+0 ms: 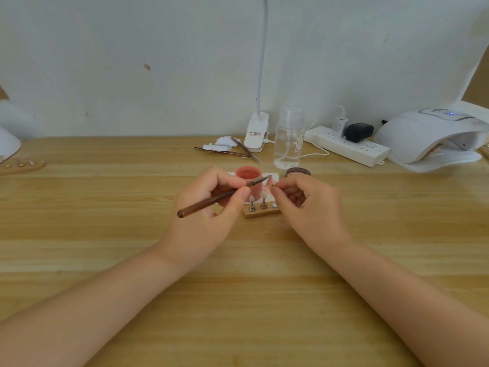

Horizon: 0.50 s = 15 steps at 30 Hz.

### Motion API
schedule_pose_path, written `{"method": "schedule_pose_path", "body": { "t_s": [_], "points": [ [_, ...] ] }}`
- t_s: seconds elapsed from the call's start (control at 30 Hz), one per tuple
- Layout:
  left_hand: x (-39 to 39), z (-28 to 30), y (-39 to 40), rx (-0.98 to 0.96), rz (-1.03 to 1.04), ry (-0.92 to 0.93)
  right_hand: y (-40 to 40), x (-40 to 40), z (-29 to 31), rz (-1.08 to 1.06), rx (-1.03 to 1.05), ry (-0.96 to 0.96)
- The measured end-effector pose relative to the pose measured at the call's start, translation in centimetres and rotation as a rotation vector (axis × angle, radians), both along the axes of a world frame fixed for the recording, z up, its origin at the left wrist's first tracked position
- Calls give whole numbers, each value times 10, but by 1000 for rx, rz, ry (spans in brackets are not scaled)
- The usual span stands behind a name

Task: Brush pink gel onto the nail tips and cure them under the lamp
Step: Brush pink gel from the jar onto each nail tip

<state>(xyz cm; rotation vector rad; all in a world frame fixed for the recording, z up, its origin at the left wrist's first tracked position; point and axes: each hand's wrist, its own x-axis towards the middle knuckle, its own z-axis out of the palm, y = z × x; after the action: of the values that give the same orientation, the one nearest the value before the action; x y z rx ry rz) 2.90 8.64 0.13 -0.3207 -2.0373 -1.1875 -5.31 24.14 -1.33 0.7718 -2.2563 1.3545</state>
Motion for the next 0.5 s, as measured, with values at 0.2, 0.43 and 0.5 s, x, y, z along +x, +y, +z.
{"method": "schedule_pose_path", "body": {
  "t_s": [0.2,0.43,0.5],
  "points": [
    [1,1,2,-41,0,-1,0,1,0,-4,14,2],
    [4,2,2,-49,6,5,1,-2,-1,-25,17,-16],
    [4,1,2,-13,19,20,0,-2,-1,-25,19,-17]
  ]
}}
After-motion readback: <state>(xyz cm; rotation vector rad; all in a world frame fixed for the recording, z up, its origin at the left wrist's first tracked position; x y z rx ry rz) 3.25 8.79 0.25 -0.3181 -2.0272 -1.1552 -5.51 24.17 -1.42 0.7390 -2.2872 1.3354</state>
